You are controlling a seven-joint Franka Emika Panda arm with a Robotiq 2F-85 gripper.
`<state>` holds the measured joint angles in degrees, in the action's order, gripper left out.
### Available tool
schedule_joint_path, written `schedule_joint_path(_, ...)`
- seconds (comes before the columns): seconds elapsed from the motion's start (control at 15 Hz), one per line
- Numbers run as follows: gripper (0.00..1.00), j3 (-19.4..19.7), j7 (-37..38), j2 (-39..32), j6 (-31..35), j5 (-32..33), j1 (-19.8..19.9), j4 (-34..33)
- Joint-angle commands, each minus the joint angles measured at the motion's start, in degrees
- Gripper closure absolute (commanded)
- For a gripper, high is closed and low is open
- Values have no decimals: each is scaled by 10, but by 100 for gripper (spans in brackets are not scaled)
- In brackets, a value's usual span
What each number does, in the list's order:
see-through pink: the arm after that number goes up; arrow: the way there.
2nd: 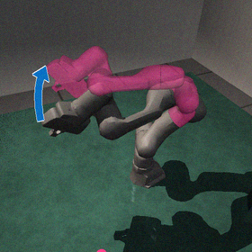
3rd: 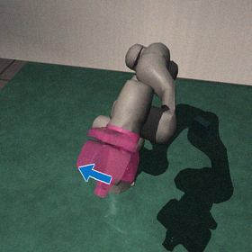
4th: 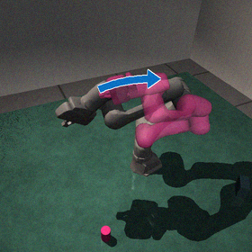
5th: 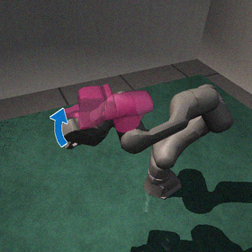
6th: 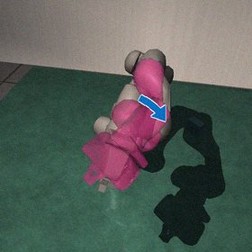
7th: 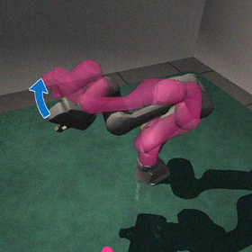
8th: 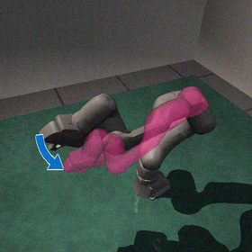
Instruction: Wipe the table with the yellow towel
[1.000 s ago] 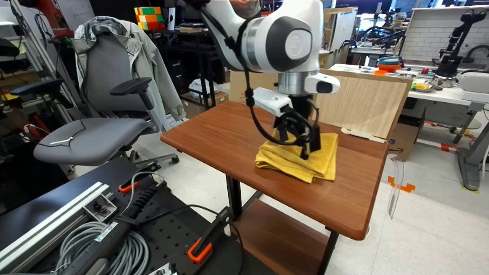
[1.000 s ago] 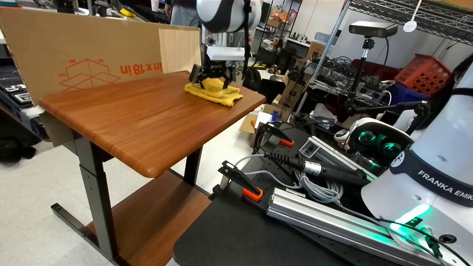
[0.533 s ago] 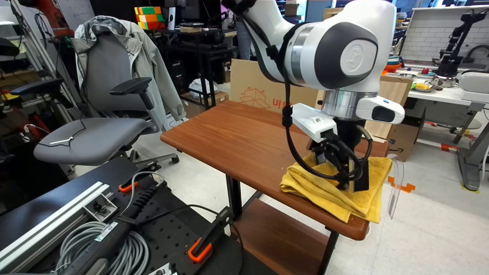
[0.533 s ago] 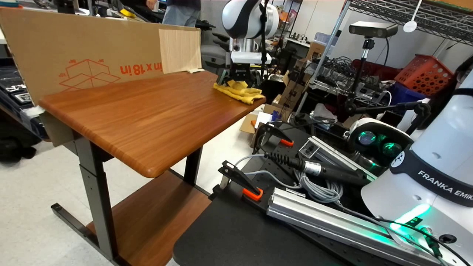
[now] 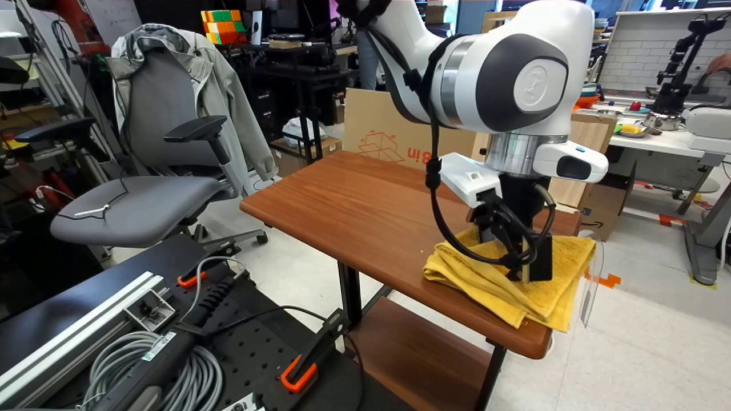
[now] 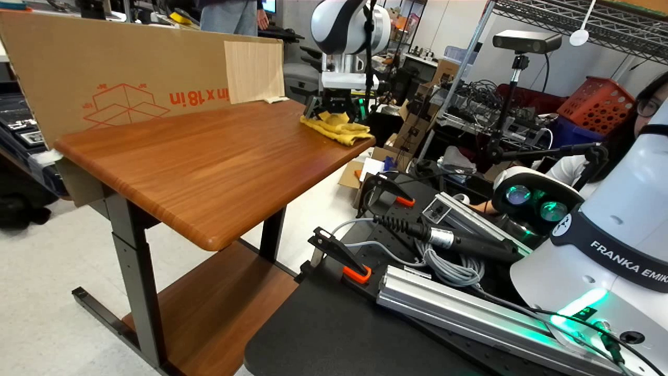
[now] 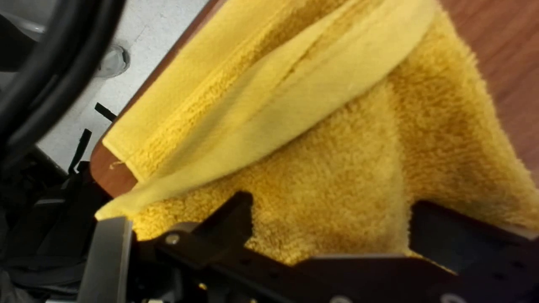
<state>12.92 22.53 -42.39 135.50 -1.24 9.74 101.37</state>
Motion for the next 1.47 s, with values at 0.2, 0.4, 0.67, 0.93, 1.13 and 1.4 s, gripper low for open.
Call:
schedule_joint_path(0.2, 0, 6, 128, -112, -49, -17, -52, -174)
schedule_joint_path(0.4, 0, -4, 162, -129, -70, -14, -68, -227)
schedule_joint_path(0.67, 0, -33, 170, -124, -58, -17, -92, -239)
schedule_joint_path(0.93, 0, -70, 114, -39, 21, 1, -139, -106)
schedule_joint_path(1.13, 0, -88, 76, 7, 89, 5, -178, -28)
schedule_joint_path(1.4, 0, -127, 4, 68, 159, -2, -210, 84)
